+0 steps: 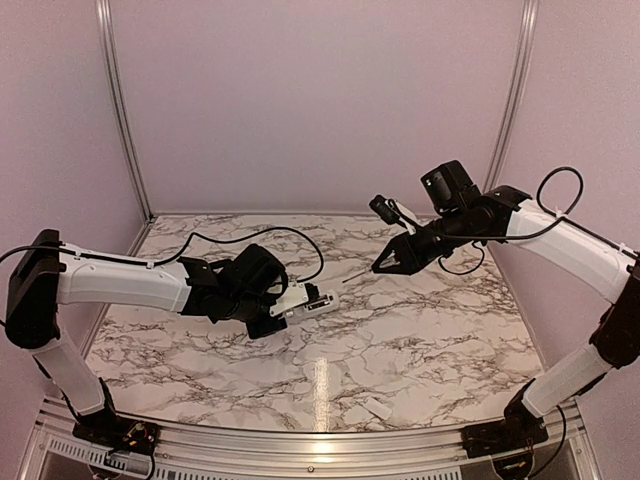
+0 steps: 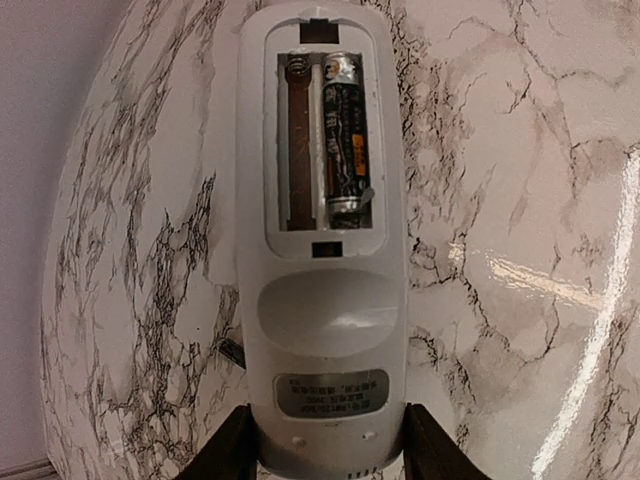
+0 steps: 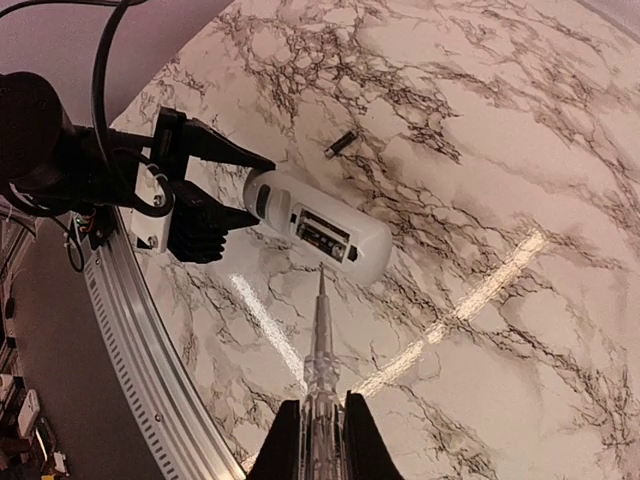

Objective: Unload the batteries from the remote control

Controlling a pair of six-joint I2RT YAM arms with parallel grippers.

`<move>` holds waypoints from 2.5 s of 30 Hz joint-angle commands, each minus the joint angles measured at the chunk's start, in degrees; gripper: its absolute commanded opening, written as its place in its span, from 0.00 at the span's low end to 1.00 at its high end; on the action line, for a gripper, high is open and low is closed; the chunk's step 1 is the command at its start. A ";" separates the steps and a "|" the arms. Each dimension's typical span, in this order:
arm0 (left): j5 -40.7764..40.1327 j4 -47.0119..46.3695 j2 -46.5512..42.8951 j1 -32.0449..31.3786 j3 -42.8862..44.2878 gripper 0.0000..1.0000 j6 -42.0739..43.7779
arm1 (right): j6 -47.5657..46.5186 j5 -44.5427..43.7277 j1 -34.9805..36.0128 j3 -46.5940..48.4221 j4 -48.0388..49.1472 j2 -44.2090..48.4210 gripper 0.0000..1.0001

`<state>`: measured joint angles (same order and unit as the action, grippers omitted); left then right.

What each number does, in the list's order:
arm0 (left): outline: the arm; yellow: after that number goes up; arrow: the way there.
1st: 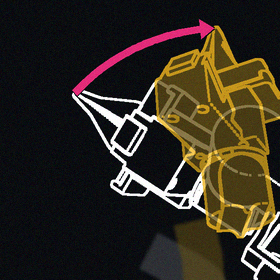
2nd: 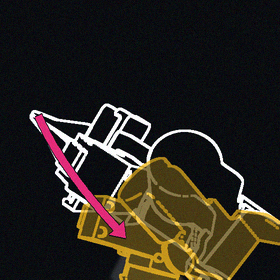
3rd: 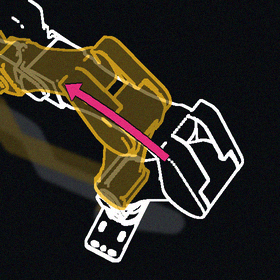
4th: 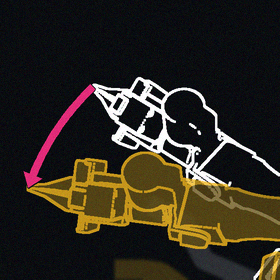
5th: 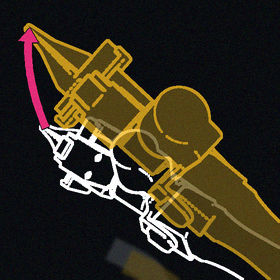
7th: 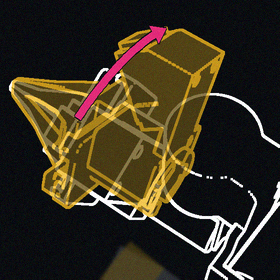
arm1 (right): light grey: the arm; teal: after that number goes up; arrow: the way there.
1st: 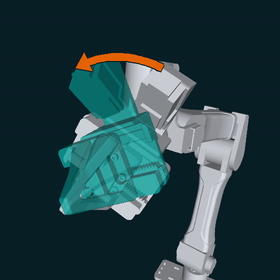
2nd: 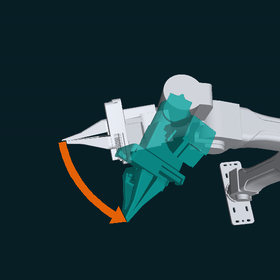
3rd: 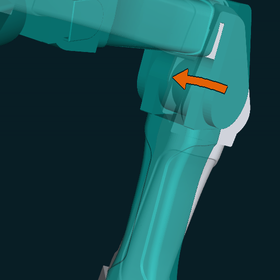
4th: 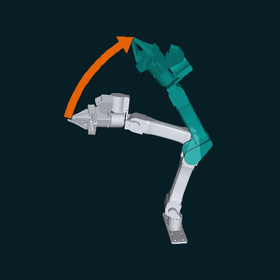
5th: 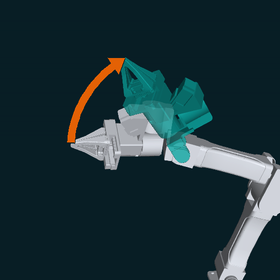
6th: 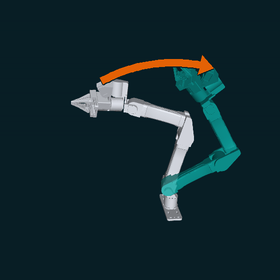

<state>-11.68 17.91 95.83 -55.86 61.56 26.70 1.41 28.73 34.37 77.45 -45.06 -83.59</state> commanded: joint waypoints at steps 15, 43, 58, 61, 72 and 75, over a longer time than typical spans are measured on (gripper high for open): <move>1.76 -1.38 -1.80 -0.53 2.41 0.06 13.80 | -12.23 3.83 5.95 6.78 -4.63 -8.64 0.00; -0.12 -1.67 -1.35 -2.15 2.87 0.01 15.18 | -14.50 -3.16 5.95 8.42 -5.39 -13.10 0.00; -2.19 -2.57 -1.57 -2.42 2.78 0.01 17.13 | -14.27 0.57 6.23 5.49 -5.18 -12.56 0.00; -2.81 -2.79 -1.40 -2.42 2.99 0.01 17.40 | -14.15 1.02 6.30 5.05 -5.15 -12.65 0.00; -3.37 -2.37 -0.50 -2.50 3.13 0.01 17.42 | -14.15 2.11 6.41 5.03 -5.03 -11.79 0.00; -2.97 -1.87 -0.14 -2.50 2.83 0.00 17.43 | -14.06 2.04 6.40 5.62 -5.04 -11.20 0.00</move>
<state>-13.72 18.33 95.64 -58.30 63.05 44.34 -12.29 28.21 40.07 82.56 -48.93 -96.49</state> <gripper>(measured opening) 0.485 0.102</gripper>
